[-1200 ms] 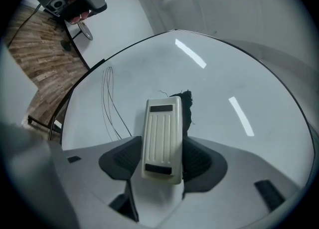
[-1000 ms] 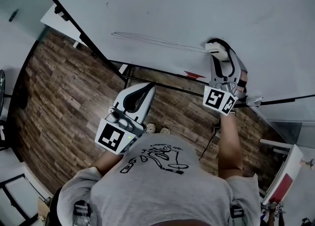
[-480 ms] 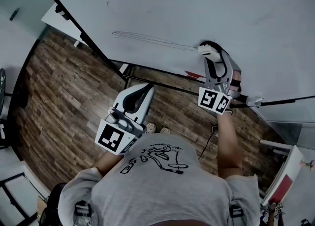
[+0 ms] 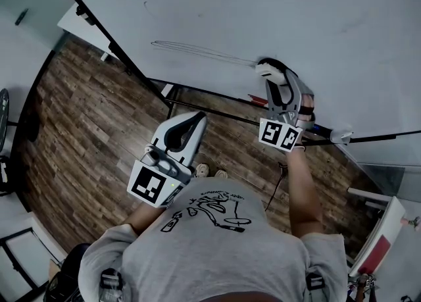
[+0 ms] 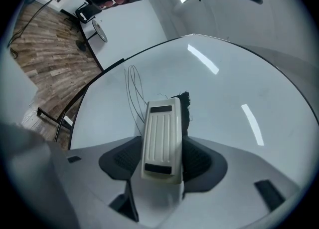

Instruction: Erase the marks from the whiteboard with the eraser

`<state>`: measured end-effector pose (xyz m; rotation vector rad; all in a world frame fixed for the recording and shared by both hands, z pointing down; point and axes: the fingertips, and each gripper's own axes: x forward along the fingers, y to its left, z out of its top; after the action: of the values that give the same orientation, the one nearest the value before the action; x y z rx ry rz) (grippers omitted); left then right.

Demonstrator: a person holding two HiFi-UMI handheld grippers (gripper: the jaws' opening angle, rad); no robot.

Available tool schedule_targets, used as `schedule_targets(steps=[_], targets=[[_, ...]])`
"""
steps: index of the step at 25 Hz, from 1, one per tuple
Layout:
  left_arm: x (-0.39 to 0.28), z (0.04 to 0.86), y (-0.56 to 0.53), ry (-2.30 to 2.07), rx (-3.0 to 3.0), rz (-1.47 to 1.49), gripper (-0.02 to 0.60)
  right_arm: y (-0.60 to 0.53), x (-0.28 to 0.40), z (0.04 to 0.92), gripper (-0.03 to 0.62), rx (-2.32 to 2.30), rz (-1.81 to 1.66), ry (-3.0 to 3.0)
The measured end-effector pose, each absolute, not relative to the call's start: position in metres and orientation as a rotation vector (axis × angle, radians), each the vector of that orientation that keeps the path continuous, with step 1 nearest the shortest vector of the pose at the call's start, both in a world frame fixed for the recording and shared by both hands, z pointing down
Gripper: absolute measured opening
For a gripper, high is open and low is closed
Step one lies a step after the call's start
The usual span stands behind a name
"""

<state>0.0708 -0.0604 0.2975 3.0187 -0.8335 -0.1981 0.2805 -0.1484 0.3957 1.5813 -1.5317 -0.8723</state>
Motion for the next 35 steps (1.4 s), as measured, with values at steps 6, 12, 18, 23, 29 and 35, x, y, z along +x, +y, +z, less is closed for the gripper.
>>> schedule_targets(steps=[6,12,18,23,29,35], targets=[[0.071,0.298,-0.058,-0.837,3.017,-0.203,0.021,-0.151,0.275,0.405,0.259,1.545,-0.884,-1.539],[0.066,0.297,-0.057,-0.862,3.014,-0.206,0.021,-0.158,0.259,0.436,0.259,1.445,-0.881,-1.55],[0.055,0.3,-0.058,-0.911,2.999,-0.187,0.021,-0.166,0.245,0.465,0.259,1.372,-0.872,-1.547],[0.049,0.297,-0.054,-0.925,2.995,-0.194,0.021,-0.168,0.239,0.479,0.259,1.326,-0.864,-1.522],[0.046,0.297,-0.05,-0.919,2.996,-0.21,0.021,-0.161,0.232,0.467,0.261,1.318,-0.795,-1.544],[0.041,0.299,-0.049,-0.912,2.991,-0.217,0.021,-0.141,0.226,0.387,0.261,1.464,-0.856,-1.573]])
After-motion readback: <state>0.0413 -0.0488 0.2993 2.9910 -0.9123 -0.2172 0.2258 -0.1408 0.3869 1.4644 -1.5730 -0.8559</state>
